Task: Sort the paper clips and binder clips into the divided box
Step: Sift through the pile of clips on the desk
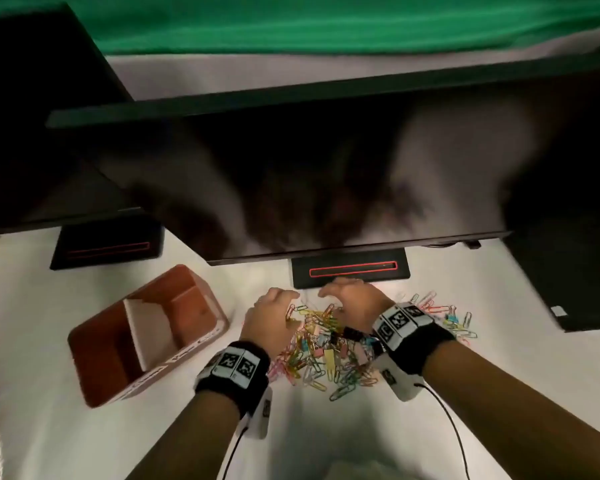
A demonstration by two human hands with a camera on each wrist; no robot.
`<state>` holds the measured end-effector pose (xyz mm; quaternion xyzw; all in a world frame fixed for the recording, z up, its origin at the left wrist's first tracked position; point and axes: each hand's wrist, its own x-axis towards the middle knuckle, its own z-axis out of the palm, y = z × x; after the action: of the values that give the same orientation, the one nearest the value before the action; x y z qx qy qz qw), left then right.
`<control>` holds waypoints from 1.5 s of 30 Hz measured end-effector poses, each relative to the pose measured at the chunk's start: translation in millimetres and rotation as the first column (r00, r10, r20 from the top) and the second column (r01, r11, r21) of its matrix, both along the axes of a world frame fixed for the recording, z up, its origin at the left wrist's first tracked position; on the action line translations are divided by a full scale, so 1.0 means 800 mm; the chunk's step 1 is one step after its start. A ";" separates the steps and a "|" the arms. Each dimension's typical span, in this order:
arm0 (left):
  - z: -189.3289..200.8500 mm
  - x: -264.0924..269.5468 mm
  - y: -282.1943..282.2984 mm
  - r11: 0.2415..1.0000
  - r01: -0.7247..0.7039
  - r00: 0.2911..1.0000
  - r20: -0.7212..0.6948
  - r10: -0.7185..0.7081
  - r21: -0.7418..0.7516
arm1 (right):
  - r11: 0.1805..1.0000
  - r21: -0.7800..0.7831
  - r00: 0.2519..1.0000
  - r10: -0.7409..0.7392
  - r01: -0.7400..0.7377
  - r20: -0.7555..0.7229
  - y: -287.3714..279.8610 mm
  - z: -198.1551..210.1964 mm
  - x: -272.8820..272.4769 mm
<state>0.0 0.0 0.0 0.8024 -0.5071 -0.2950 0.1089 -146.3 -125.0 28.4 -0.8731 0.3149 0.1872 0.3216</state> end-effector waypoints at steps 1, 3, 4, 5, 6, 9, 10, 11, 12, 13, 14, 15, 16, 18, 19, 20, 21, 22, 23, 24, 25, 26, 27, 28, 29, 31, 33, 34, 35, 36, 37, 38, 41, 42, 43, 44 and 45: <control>-0.004 0.003 -0.003 1.000 0.009 1.000 0.018 -0.010 0.030 | 1.000 -0.016 0.998 0.026 -0.027 -0.056 0.002 -0.007 0.007; -0.009 0.009 -0.007 0.999 -0.005 1.000 0.007 0.004 0.054 | 0.997 -0.051 0.994 0.046 -0.052 -0.104 0.005 -0.020 0.015; -0.012 0.012 -0.006 0.997 0.004 1.000 -0.017 -0.003 0.078 | 0.997 -0.048 0.992 0.056 -0.061 -0.110 0.010 -0.024 0.016; -0.014 0.013 -0.006 0.995 0.033 0.999 -0.040 -0.029 0.097 | 0.996 -0.049 0.992 0.064 -0.070 -0.105 0.011 -0.030 0.016; -0.017 0.014 -0.004 0.992 0.063 0.996 -0.066 -0.056 0.108 | 0.997 -0.043 0.993 0.065 -0.069 -0.094 0.011 -0.033 0.014; -0.020 0.012 0.002 0.991 0.105 0.991 -0.098 -0.096 0.089 | 0.998 -0.016 0.996 0.054 -0.055 -0.064 0.011 -0.038 0.009; -0.022 0.010 0.004 0.992 0.102 0.991 -0.097 -0.095 0.073 | 0.999 -0.007 0.997 0.043 -0.044 -0.068 0.011 -0.039 0.007; -0.023 0.009 0.005 0.994 0.093 0.991 -0.103 -0.086 0.062 | 0.999 0.005 0.996 0.032 -0.032 -0.079 0.012 -0.040 0.006; -0.024 0.007 0.006 0.996 0.078 0.991 -0.114 -0.072 0.052 | 1.000 0.012 0.995 0.026 -0.025 -0.092 0.012 -0.040 0.005; -0.024 0.006 0.006 0.997 0.053 0.990 -0.133 -0.046 0.049 | 1.000 0.014 0.993 0.025 -0.024 -0.112 0.012 -0.040 0.005; -0.024 0.004 0.006 0.999 0.026 0.988 -0.150 -0.019 0.044 | 1.000 0.011 0.991 0.030 -0.028 -0.128 0.012 -0.040 0.005; -0.023 0.003 0.005 0.999 -0.001 0.987 -0.160 0.007 0.042 | 0.999 0.002 0.990 0.038 -0.038 -0.138 0.012 -0.040 0.005; -0.024 0.003 0.004 0.999 -0.023 0.987 -0.159 0.030 0.044 | 0.999 -0.004 0.989 0.045 -0.046 -0.140 0.013 -0.040 0.005; -0.023 0.001 0.000 0.997 -0.039 0.990 -0.136 0.047 0.060 | 0.999 -0.010 0.991 0.049 -0.050 -0.125 0.014 -0.038 0.001; -0.022 0.000 -0.002 0.997 -0.035 0.991 -0.125 0.044 0.071 | 0.999 -0.015 0.994 0.042 -0.044 -0.106 0.015 -0.037 -0.003; -0.022 0.000 -0.003 0.997 -0.025 0.993 -0.117 0.034 0.077 | 0.999 -0.025 0.997 0.030 -0.031 -0.073 0.017 -0.035 -0.008; -0.022 -0.001 -0.005 0.996 -0.014 0.994 -0.108 0.024 0.091 | 0.999 -0.031 0.999 0.009 -0.009 -0.031 0.019 -0.033 -0.012; -0.022 -0.002 -0.006 0.995 -0.005 0.995 -0.102 0.015 0.100 | 0.999 -0.031 0.999 -0.021 0.022 0.025 0.022 -0.030 -0.018; -0.021 -0.002 -0.006 0.994 0.000 0.994 -0.107 0.012 0.111 | 0.998 -0.020 0.995 -0.051 0.053 0.084 0.024 -0.027 -0.022; -0.022 -0.003 -0.006 0.994 -0.004 0.993 -0.119 0.017 0.111 | 0.997 -0.004 0.988 -0.075 0.076 0.135 0.026 -0.024 -0.027; -0.021 -0.002 -0.005 0.994 -0.011 0.991 -0.129 0.025 0.110 | 0.996 0.010 0.980 -0.090 0.090 0.178 0.028 -0.021 -0.029; -0.021 -0.003 -0.003 0.995 -0.014 0.991 -0.135 0.028 0.102 | 0.995 0.016 0.971 -0.100 0.099 0.215 0.030 -0.017 -0.034; -0.020 -0.004 -0.002 0.995 -0.015 0.991 -0.134 0.028 0.098 | 0.994 0.019 0.962 -0.110 0.109 0.249 0.031 -0.014 -0.037; -0.019 -0.004 0.000 0.996 -0.024 0.990 -0.134 0.035 0.087 | 0.992 0.024 0.953 -0.122 0.120 0.279 0.032 -0.011 -0.041; -0.016 -0.005 0.002 0.996 -0.049 0.989 -0.138 0.059 0.077 | 0.991 0.027 0.942 -0.134 0.132 0.307 0.032 -0.007 -0.044; -0.007 -0.005 0.007 0.991 -0.133 0.977 -0.163 0.136 0.030 | 0.987 0.030 0.919 -0.157 0.156 0.362 0.031 0.001 -0.047; 0.008 -0.002 0.013 0.976 -0.215 0.959 -0.198 0.205 -0.031 | 0.985 0.028 0.902 -0.167 0.170 0.398 0.029 0.008 -0.046; 0.018 0.001 0.017 0.966 -0.249 0.949 -0.214 0.231 -0.064 | 0.986 0.019 0.898 -0.161 0.168 0.410 0.029 0.013 -0.043; 0.029 0.005 0.023 0.955 -0.281 0.941 -0.224 0.255 -0.094 | 0.987 0.010 0.893 -0.149 0.160 0.425 0.028 0.017 -0.038; 0.039 0.011 0.030 0.943 -0.308 0.935 -0.224 0.275 -0.128 | 0.988 0.006 0.886 -0.140 0.154 0.443 0.029 0.021 -0.031; 0.049 0.019 0.039 0.929 -0.336 0.929 -0.220 0.299 -0.154 | 0.989 0.007 0.875 -0.135 0.149 0.464 0.031 0.027 -0.021; 0.057 0.028 0.048 0.909 -0.375 0.915 -0.228 0.332 -0.181 | 0.990 0.011 0.866 -0.130 0.143 0.483 0.034 0.032 -0.010; 0.085 0.054 0.080 0.823 -0.532 0.818 -0.372 0.439 -0.199 | 0.994 0.027 0.838 -0.107 0.110 0.534 0.049 0.052 0.036; 0.095 0.063 0.089 0.804 -0.561 0.788 -0.423 0.447 -0.195 | 0.994 0.039 0.829 -0.105 0.100 0.550 0.055 0.058 0.055; 0.105 0.071 0.097 0.794 -0.579 0.764 -0.464 0.448 -0.188 | 0.995 0.049 0.822 -0.101 0.089 0.560 0.062 0.063 0.074; 0.113 0.079 0.105 0.783 -0.594 0.744 -0.497 0.447 -0.186 | 0.996 0.055 0.820 -0.094 0.076 0.564 0.069 0.067 0.093; 0.120 0.088 0.114 0.773 -0.607 0.732 -0.511 0.451 -0.187 | 0.996 0.062 0.822 -0.087 0.062 0.562 0.076 0.070 0.111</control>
<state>70.6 90.8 96.1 0.7952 -0.2583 -0.3305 0.4378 -57.2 -63.9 84.6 -0.8697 0.2356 -0.0854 0.4253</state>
